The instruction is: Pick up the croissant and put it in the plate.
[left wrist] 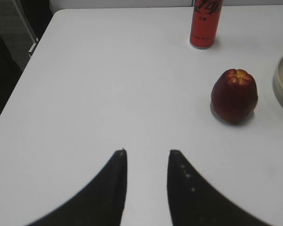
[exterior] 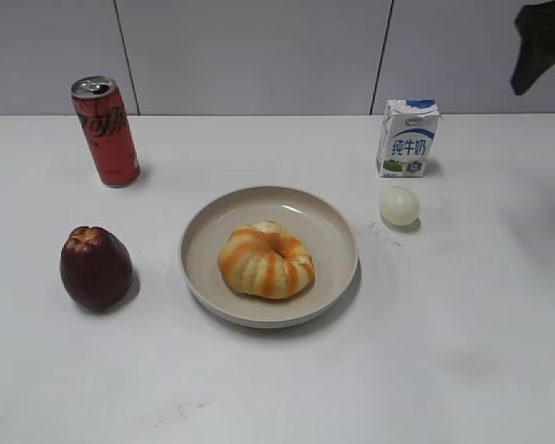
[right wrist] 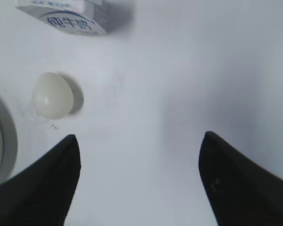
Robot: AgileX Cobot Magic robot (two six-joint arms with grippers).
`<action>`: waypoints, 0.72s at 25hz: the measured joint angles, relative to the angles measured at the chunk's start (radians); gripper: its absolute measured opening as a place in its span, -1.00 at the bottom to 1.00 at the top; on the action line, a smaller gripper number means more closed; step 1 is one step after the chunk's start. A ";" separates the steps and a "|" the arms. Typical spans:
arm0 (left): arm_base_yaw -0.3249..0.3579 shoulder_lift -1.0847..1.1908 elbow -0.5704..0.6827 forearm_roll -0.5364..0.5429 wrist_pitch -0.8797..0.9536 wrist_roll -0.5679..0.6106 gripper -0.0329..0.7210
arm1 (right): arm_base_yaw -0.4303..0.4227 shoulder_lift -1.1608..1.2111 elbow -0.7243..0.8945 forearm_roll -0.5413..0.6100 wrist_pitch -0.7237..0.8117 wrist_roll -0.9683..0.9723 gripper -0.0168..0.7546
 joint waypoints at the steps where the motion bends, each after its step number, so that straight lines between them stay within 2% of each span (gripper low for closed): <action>1: 0.000 0.000 0.000 0.000 0.000 0.000 -0.29 | -0.013 -0.042 0.037 -0.005 0.000 0.000 0.57; 10: 0.000 0.000 0.000 0.000 0.000 0.000 -0.29 | -0.022 -0.500 0.546 -0.018 -0.002 -0.025 0.57; 18: 0.000 0.000 0.000 0.000 0.000 0.000 -0.29 | -0.022 -0.899 0.949 -0.016 -0.150 -0.046 0.57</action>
